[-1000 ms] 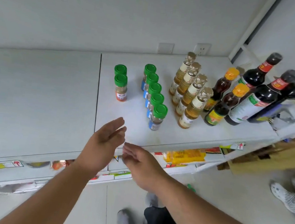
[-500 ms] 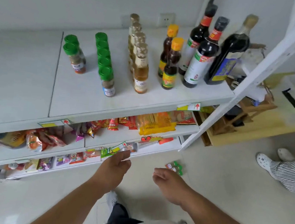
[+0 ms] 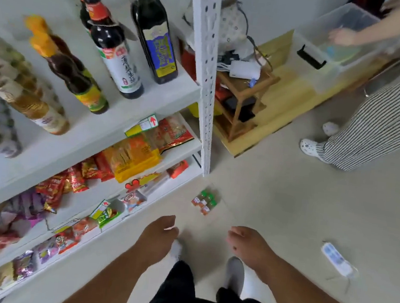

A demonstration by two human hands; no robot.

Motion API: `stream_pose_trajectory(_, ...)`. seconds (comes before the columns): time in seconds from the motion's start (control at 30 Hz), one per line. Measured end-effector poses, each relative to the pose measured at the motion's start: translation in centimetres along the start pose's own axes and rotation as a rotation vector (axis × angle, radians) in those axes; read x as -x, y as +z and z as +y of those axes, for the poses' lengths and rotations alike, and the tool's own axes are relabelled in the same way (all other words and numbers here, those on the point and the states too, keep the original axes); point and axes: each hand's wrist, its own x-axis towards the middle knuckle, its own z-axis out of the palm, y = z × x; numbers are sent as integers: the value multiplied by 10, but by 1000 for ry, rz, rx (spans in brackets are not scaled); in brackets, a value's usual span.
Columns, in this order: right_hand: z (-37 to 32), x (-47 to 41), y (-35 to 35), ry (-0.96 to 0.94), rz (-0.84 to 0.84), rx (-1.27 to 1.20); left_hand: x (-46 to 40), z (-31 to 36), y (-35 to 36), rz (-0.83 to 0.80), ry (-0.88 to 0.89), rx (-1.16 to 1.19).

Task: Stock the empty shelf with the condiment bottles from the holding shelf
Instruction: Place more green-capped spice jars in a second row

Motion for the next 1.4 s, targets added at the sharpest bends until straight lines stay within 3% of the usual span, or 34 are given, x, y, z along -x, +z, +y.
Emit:
stream_pose_trajectory(0.27,4,-41,6,188,133,-89,-89,27,4,-117,57,-278)
stream_pose_trajectory(0.43,23,-115,18,226,205,-229,-153,29,19,-138,39,-374)
stream_pose_trajectory(0.67,92,-264,44,296,148,-304,-250,6,69,-188,24,-517)
stream_pose_trajectory(0.8,99,-336,44,299,159,-188,-343,-21,112,-184,31,-598)
stream_pose_trajectory(0.97,162,-460,78,308,206,-115,-473,-81,172,-176,46,-640)
stream_pose_trajectory(1.1,202,-559,110,318,264,-160,-568,-127,216,-163,157,-785)
stream_pose_trajectory(1.23,234,-648,139,324,297,-109,-632,-157,252,-162,232,-932)
stream_pose_trajectory(1.4,254,-705,167,325,351,-215,-668,-185,279,-103,278,-1022)
